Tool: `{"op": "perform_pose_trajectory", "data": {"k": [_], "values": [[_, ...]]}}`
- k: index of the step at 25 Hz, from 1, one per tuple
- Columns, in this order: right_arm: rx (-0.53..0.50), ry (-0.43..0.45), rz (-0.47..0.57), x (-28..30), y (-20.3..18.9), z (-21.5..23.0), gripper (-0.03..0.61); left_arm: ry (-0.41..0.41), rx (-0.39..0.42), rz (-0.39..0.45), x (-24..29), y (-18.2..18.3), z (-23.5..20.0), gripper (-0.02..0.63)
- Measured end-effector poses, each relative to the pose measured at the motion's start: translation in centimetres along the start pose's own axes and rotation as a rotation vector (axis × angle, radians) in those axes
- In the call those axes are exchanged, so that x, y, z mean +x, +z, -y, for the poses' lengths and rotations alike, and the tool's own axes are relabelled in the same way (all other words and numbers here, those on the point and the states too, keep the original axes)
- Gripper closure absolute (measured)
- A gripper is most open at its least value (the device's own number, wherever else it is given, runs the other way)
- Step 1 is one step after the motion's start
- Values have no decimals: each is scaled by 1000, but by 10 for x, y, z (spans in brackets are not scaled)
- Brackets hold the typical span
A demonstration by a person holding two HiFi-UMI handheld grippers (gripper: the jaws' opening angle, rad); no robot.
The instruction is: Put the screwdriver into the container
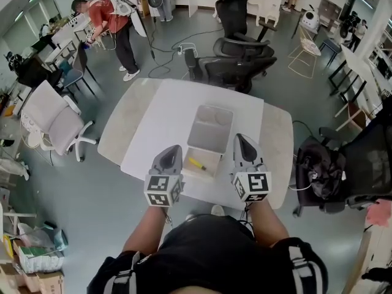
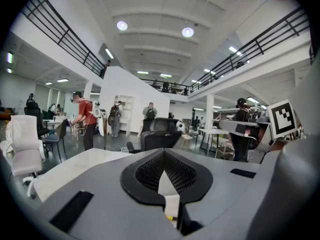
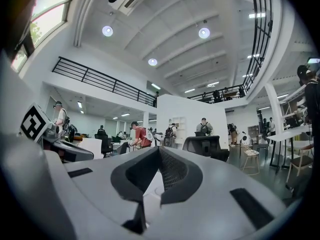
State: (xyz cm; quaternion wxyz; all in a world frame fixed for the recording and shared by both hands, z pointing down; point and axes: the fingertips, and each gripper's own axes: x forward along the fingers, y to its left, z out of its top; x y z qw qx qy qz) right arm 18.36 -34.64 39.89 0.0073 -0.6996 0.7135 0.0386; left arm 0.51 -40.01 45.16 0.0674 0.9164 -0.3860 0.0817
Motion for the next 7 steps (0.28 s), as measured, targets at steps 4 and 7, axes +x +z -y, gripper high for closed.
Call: {"op": "perform_pose_trajectory", "data": {"k": [4, 7], "values": [[0, -7, -1, -3, 0, 1, 566, -4, 7, 1, 0, 1, 2, 601], [-6, -8, -2, -6, 0, 1, 566, -6, 14, 5, -1, 4, 4, 601]]}}
